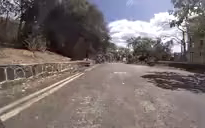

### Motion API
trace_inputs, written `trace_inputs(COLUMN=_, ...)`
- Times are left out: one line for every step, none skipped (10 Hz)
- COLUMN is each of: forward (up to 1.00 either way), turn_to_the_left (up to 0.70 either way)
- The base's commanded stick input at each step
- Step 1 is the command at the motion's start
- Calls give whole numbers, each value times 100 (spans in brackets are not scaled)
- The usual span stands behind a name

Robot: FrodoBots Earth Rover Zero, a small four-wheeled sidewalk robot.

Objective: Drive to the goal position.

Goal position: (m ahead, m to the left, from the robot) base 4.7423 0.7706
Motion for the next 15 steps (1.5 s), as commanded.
trace_inputs(forward=85, turn_to_the_left=1)
trace_inputs(forward=85, turn_to_the_left=1)
trace_inputs(forward=85, turn_to_the_left=1)
trace_inputs(forward=85, turn_to_the_left=1)
trace_inputs(forward=85, turn_to_the_left=1)
trace_inputs(forward=85, turn_to_the_left=1)
trace_inputs(forward=85, turn_to_the_left=1)
trace_inputs(forward=85, turn_to_the_left=1)
trace_inputs(forward=85, turn_to_the_left=1)
trace_inputs(forward=85, turn_to_the_left=1)
trace_inputs(forward=85, turn_to_the_left=1)
trace_inputs(forward=85, turn_to_the_left=1)
trace_inputs(forward=85, turn_to_the_left=1)
trace_inputs(forward=85, turn_to_the_left=1)
trace_inputs(forward=85, turn_to_the_left=1)
